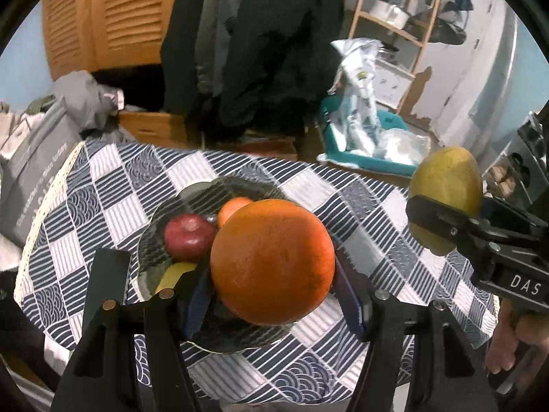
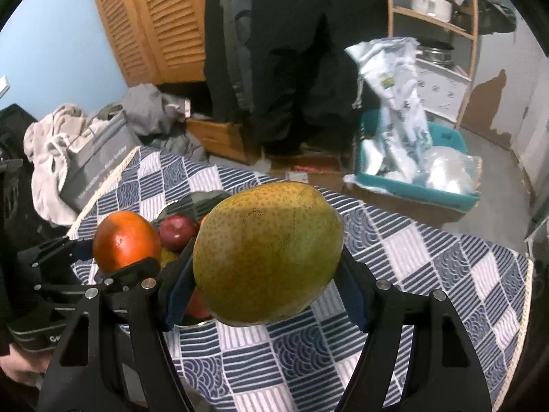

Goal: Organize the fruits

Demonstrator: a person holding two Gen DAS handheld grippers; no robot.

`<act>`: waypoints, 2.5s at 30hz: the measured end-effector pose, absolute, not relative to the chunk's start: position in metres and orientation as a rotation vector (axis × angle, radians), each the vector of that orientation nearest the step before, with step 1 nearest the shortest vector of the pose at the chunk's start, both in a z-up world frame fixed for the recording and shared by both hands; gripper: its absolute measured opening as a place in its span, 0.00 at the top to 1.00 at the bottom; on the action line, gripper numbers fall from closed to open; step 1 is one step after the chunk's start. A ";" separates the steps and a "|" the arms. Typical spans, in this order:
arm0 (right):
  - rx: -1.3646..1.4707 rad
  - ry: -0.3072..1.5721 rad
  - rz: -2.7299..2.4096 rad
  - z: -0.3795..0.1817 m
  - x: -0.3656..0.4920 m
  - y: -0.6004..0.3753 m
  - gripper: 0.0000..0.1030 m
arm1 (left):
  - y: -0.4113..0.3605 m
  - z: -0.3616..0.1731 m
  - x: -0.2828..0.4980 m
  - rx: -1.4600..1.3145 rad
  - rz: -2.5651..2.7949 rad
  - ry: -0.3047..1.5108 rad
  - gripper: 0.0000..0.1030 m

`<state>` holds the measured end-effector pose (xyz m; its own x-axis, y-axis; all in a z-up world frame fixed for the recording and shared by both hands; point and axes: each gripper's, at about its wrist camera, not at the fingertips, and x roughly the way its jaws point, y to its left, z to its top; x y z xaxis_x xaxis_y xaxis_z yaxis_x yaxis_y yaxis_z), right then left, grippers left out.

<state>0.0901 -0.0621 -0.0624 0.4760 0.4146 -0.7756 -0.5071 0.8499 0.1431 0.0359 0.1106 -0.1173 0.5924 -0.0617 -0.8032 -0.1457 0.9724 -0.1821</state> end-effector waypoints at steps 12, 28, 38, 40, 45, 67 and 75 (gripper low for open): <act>-0.110 1.026 0.600 -0.117 0.109 -0.021 0.29 | 0.144 -0.166 0.046 -0.285 0.138 1.021 0.35; -0.139 1.152 0.622 -0.172 0.122 0.004 0.29 | 0.157 -0.203 0.051 -0.347 0.158 1.134 0.35; -0.142 1.188 0.631 -0.182 0.127 0.008 0.28 | 0.161 -0.218 0.054 -0.374 0.169 1.203 0.35; -0.117 1.159 0.646 -0.175 0.126 0.008 0.27 | 0.158 -0.216 0.053 -0.361 0.161 1.188 0.35; -0.109 1.116 0.652 -0.156 0.126 0.008 0.24 | 0.147 -0.196 0.050 -0.261 0.166 1.122 0.23; -0.089 0.907 0.524 -0.065 0.099 -0.047 0.22 | 0.138 -0.113 0.023 -0.273 0.145 0.938 0.23; -0.131 0.809 0.477 -0.026 0.077 -0.070 0.21 | 0.123 -0.085 0.016 -0.249 0.119 0.882 0.23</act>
<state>0.0767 -0.0696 -0.0258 0.5912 0.3600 -0.7217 -0.4581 0.8864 0.0668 0.0160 0.1226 -0.0853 0.6317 0.0008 -0.7752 -0.2055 0.9644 -0.1665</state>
